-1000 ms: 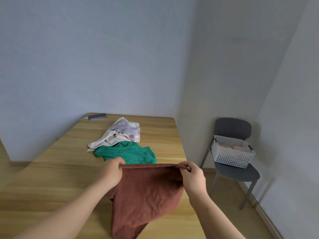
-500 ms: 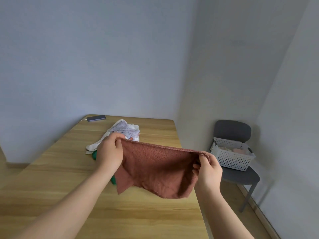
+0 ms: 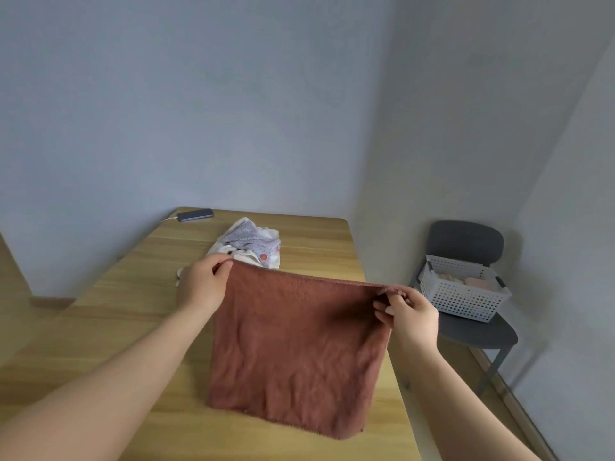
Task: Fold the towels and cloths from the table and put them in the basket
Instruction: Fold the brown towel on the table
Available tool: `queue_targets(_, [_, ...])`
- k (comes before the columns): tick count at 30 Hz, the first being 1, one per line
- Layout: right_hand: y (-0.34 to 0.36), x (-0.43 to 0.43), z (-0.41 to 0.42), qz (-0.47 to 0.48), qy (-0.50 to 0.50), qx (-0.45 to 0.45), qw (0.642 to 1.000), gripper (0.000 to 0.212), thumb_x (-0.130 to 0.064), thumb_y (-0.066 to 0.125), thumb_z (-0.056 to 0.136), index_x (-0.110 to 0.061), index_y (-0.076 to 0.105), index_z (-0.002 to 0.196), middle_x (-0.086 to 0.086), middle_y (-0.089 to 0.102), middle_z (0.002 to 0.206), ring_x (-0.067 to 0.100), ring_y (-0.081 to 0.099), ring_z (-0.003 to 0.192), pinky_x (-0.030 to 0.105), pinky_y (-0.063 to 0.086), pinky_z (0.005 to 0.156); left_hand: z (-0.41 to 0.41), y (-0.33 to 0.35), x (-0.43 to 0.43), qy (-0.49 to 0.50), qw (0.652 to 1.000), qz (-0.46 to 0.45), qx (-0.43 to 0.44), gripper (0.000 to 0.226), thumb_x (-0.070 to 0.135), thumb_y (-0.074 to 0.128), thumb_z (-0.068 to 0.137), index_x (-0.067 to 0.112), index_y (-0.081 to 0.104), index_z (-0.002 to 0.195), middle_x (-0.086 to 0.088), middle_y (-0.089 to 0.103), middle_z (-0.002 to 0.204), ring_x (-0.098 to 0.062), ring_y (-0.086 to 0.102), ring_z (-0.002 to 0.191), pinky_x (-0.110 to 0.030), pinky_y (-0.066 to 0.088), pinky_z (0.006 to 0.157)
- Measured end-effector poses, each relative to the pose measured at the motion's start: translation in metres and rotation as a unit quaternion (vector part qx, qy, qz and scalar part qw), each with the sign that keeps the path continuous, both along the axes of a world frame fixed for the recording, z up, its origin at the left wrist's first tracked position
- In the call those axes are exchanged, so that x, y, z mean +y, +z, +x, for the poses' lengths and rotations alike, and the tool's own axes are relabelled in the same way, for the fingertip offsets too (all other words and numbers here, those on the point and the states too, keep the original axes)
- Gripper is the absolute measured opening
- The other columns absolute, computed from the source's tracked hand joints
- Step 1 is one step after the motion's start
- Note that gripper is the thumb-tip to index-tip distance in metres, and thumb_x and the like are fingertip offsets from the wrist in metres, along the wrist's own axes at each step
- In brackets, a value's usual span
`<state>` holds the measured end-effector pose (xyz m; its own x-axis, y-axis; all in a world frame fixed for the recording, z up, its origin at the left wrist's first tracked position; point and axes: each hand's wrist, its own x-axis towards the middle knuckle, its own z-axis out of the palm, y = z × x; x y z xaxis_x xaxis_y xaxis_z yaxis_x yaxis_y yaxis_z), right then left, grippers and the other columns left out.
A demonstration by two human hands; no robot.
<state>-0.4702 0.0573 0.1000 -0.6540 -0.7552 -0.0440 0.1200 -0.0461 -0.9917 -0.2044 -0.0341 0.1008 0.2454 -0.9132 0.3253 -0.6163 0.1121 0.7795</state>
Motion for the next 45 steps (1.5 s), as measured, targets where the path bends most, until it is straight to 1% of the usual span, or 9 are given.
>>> queue_targets(5, [0.025, -0.002, 0.002, -0.097, 0.009, -0.041, 0.994, 0.029, 0.004, 0.045, 0.092, -0.009, 0.066, 0.076, 0.009, 0.064, 0.076, 0.018, 0.063, 0.077, 0.028, 0.053, 0.082, 0.003, 0.028, -0.006, -0.037, 0.991, -0.092, 0.093, 0.021, 0.014, 0.050, 0.093, 0.020, 0.070, 0.100, 0.000, 0.069, 0.102, -0.018, 0.060, 0.091, -0.031, 0.045, 0.083])
queue_targets(9, [0.018, 0.020, 0.001, -0.080, 0.022, -0.015, 0.996, 0.033, 0.007, 0.044, 0.089, -0.010, 0.065, 0.071, 0.005, 0.059, 0.071, 0.013, 0.055, 0.070, 0.020, 0.048, 0.070, 0.009, 0.016, 0.016, -0.097, 0.987, -0.096, 0.088, 0.025, 0.012, 0.050, 0.094, 0.033, 0.064, 0.090, 0.006, 0.066, 0.095, -0.014, 0.057, 0.084, -0.022, 0.044, 0.076])
queue_targets(13, [-0.027, 0.048, -0.010, 0.018, 0.011, 0.043, 0.999, 0.028, 0.005, 0.046, 0.087, -0.007, 0.064, 0.068, 0.004, 0.051, 0.066, 0.014, 0.042, 0.067, 0.023, 0.033, 0.061, 0.020, -0.026, 0.052, -0.168, 0.986, -0.004, -0.017, 0.035, 0.011, 0.054, 0.092, 0.045, 0.057, 0.083, 0.020, 0.063, 0.089, -0.010, 0.057, 0.077, -0.016, 0.040, 0.068])
queue_targets(21, [-0.120, 0.104, -0.022, 0.275, 0.086, 0.119, 0.950, 0.019, -0.007, 0.052, 0.083, -0.008, 0.067, 0.071, 0.004, 0.053, 0.063, 0.020, 0.044, 0.064, 0.030, 0.032, 0.059, 0.036, -0.116, 0.103, -0.267, 0.919, 0.221, -0.189, 0.047, 0.017, 0.060, 0.090, 0.057, 0.059, 0.065, 0.047, 0.057, 0.073, 0.007, 0.059, 0.086, -0.009, 0.043, 0.078])
queue_targets(24, [-0.126, 0.118, -0.021, 0.315, 0.098, 0.112, 0.937, 0.018, -0.008, 0.053, 0.080, -0.006, 0.058, 0.063, 0.005, 0.050, 0.062, 0.022, 0.041, 0.063, 0.030, 0.030, 0.059, 0.033, -0.127, 0.115, -0.290, 0.894, 0.264, -0.217, 0.038, 0.016, 0.063, 0.088, 0.050, 0.055, 0.071, 0.032, 0.062, 0.070, 0.009, 0.059, 0.080, -0.001, 0.038, 0.072])
queue_targets(28, [-0.117, 0.130, -0.016, 0.337, 0.099, 0.111, 0.930, 0.015, -0.021, 0.051, 0.067, -0.011, 0.044, 0.057, 0.003, 0.042, 0.056, 0.021, 0.035, 0.061, 0.029, 0.025, 0.057, 0.030, -0.126, 0.120, -0.296, 0.871, 0.299, -0.255, 0.017, 0.023, 0.059, 0.091, 0.028, 0.069, 0.104, 0.012, 0.068, 0.103, 0.002, 0.059, 0.097, -0.010, 0.042, 0.082])
queue_targets(35, [-0.118, 0.124, -0.031, 0.329, 0.071, 0.110, 0.935, 0.022, -0.012, 0.048, 0.082, -0.010, 0.039, 0.062, 0.006, 0.038, 0.062, 0.022, 0.032, 0.062, 0.029, 0.022, 0.058, 0.025, -0.110, 0.103, -0.251, 0.903, 0.271, -0.218, 0.018, 0.026, 0.063, 0.088, 0.038, 0.058, 0.075, 0.022, 0.058, 0.080, 0.002, 0.056, 0.082, -0.009, 0.039, 0.067])
queue_targets(41, [-0.124, 0.099, -0.039, 0.295, 0.066, 0.180, 0.936, 0.017, -0.007, 0.048, 0.087, -0.015, 0.062, 0.081, 0.006, 0.060, 0.072, 0.022, 0.052, 0.068, 0.026, 0.036, 0.054, 0.010, -0.103, 0.081, -0.206, 0.932, 0.247, -0.164, 0.019, 0.010, 0.054, 0.092, 0.026, 0.064, 0.086, 0.009, 0.062, 0.090, -0.009, 0.059, 0.091, -0.020, 0.041, 0.080])
queue_targets(45, [-0.129, 0.073, -0.044, 0.291, 0.030, 0.217, 0.931, 0.013, -0.015, 0.051, 0.089, -0.023, 0.061, 0.089, 0.005, 0.064, 0.089, 0.028, 0.057, 0.089, 0.034, 0.048, 0.073, 0.005, -0.107, 0.059, -0.164, 0.949, 0.227, -0.145, 0.010, 0.012, 0.060, 0.089, 0.016, 0.068, 0.093, 0.001, 0.069, 0.098, -0.011, 0.060, 0.088, -0.022, 0.045, 0.080])
